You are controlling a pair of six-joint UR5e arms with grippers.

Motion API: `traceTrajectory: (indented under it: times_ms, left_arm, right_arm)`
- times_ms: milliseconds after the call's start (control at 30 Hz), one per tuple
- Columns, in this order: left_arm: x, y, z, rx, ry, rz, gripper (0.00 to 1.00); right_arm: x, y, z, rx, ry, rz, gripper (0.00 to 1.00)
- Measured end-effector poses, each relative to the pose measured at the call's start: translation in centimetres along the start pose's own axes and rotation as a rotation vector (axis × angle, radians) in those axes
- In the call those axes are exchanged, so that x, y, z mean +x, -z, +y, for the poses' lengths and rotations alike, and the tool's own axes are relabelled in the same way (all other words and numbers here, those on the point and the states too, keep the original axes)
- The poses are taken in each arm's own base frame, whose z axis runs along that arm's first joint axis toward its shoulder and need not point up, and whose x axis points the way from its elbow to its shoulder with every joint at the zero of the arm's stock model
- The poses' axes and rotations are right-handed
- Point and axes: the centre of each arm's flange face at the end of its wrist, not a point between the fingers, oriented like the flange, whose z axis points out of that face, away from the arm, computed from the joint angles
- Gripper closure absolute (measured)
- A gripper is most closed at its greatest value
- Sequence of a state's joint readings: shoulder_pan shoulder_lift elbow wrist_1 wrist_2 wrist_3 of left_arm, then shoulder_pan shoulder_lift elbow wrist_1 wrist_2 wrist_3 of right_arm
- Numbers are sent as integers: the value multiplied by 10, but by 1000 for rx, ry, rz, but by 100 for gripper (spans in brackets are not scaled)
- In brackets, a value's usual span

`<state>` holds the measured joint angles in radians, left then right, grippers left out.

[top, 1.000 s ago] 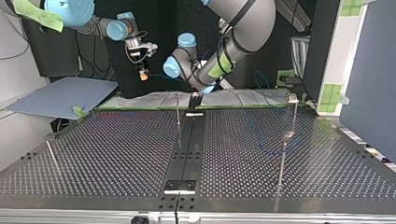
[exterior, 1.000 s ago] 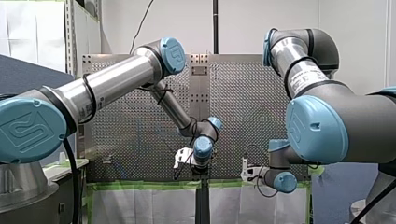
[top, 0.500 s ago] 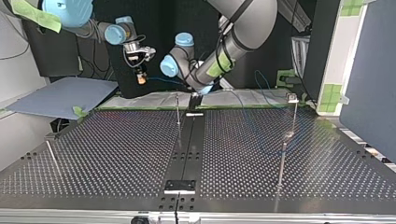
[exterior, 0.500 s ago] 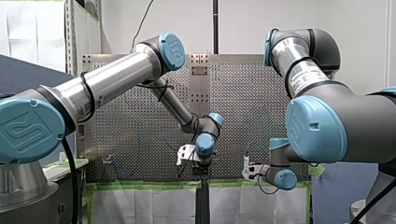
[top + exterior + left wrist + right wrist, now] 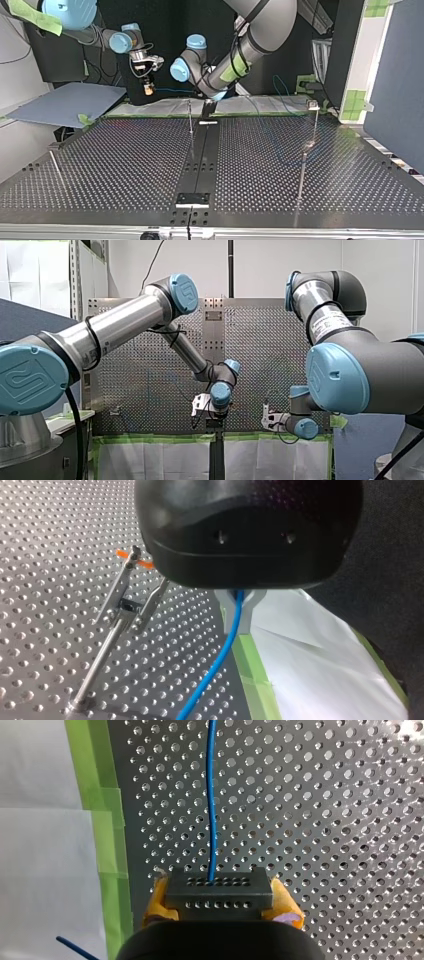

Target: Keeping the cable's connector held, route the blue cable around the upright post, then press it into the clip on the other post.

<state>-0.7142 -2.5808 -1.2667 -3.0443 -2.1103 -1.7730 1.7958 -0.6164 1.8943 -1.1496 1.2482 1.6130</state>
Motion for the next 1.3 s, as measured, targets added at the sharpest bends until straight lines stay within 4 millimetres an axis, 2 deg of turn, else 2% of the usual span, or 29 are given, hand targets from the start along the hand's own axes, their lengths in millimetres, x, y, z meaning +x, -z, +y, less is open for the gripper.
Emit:
traceTrajectory:
  times_ms: [600,1300]
  left_arm:
    - [-14,-21,7,6,41,-92,100]
    - [-20,-41,24,54,51,-85,100]
  right_arm:
    - [12,-20,3,39,15,36,100]
    - [24,-38,8,41,15,56,100]
